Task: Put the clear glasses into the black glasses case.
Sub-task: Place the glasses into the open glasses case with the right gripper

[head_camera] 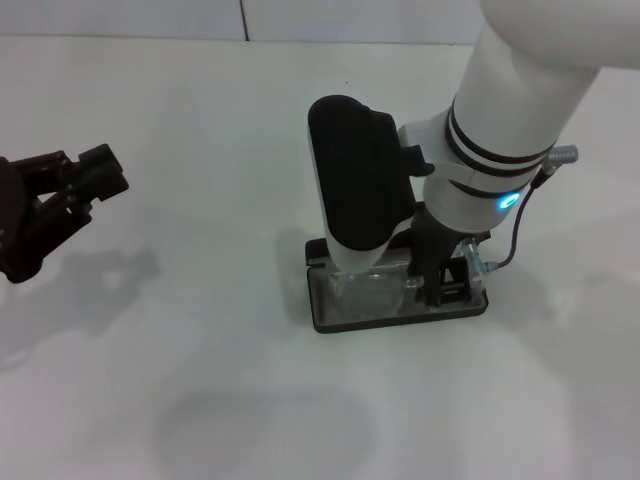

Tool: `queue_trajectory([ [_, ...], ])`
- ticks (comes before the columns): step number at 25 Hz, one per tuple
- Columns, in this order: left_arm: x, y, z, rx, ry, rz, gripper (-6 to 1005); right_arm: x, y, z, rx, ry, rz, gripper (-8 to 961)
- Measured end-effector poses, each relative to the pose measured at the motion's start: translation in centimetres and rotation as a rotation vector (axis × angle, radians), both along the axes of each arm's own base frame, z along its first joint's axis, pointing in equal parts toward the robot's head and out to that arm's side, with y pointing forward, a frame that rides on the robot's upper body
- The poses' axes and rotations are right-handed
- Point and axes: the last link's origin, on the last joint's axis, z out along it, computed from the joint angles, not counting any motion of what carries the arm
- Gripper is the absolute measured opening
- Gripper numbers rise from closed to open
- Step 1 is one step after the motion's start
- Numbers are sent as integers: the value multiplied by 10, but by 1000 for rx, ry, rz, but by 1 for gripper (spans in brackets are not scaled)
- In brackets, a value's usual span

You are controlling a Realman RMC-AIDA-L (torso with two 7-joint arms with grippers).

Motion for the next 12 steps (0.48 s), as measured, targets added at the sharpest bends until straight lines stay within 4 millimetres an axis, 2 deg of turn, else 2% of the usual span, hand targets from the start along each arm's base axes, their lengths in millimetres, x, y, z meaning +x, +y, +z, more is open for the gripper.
queue_trajectory([
  [4,0,0,0,1,0,0,207,-4,-2,1,1,11,9,234],
  [12,0,0,0,1,0,1,211,-6,-13,6,1,36,20,235],
])
